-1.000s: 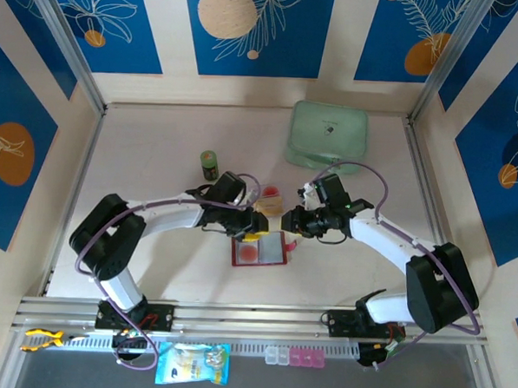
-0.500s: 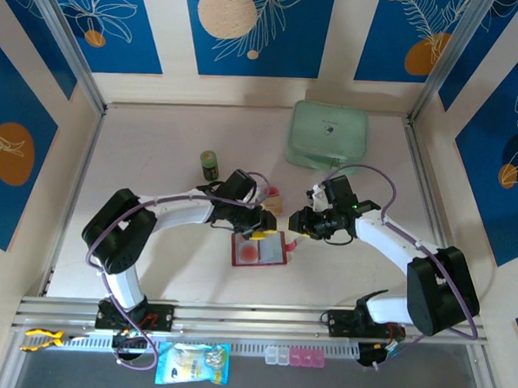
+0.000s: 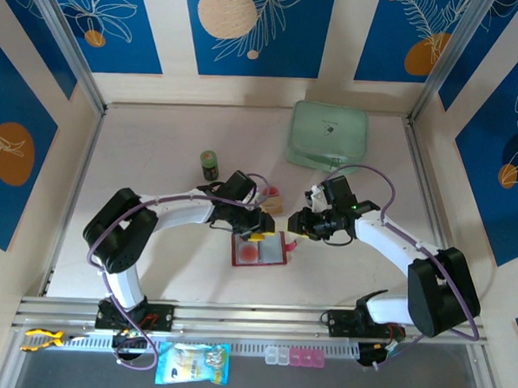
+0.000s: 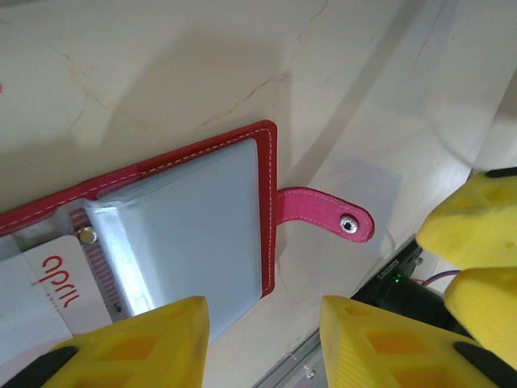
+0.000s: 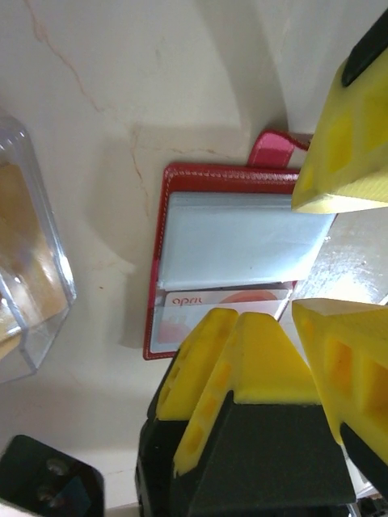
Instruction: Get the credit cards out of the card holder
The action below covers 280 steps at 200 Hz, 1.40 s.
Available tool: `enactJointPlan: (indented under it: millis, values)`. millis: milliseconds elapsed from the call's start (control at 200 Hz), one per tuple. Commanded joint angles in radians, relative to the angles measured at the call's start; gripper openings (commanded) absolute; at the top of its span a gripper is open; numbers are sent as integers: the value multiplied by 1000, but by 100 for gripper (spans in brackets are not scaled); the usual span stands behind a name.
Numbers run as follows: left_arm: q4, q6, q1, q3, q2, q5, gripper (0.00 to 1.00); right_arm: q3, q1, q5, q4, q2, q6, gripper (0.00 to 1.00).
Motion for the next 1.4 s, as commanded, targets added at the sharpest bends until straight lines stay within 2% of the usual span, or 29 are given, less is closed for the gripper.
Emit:
enactJointPlan:
  millis: [0, 450, 655, 880, 1035, 1160, 1395]
  values:
    - [-15, 31, 20, -30, -51, -11, 39, 38, 35, -36, 19, 32, 20, 32]
    - [41, 36, 116, -239, -207, -27, 29, 145, 232, 20, 60, 205, 83, 27]
    - [88, 34, 130, -300, -203, -1, 21, 184, 292, 46, 51, 275, 98, 27]
    - [102, 43, 132, -329, -187, -4, 12, 209, 320, 59, 39, 328, 97, 27]
    - [49, 77, 132, -329, -186, -40, 5, 218, 326, 48, 40, 359, 89, 26]
    - [-2, 109, 132, -326, -193, -78, 2, 229, 329, 40, 39, 379, 87, 24]
    - [-20, 133, 132, -322, -162, -83, 1, 251, 334, 25, 36, 415, 77, 24]
